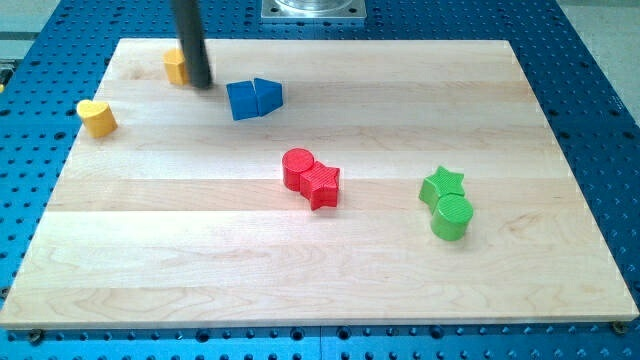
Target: Place the heart bottom of hexagon
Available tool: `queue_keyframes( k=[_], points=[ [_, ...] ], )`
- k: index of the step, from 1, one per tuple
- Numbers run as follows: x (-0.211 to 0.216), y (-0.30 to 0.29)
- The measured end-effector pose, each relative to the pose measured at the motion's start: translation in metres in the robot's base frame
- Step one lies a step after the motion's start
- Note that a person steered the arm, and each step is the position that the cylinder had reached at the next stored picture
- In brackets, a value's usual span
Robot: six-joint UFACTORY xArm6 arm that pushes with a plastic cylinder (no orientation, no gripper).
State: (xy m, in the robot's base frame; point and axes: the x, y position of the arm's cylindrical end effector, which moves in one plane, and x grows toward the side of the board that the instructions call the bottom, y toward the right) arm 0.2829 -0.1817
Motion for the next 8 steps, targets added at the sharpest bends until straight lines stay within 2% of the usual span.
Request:
queue_keyframes(
  k=[2, 3, 4, 5, 6, 7, 8],
  points=[
    [-0.014, -0.007],
    [0.053, 0.006],
    [0.138, -0.032],
    [0.125, -0.111],
    [0.077, -0.113],
    [0.032, -0.077],
    [0.050, -0.068]
  ],
)
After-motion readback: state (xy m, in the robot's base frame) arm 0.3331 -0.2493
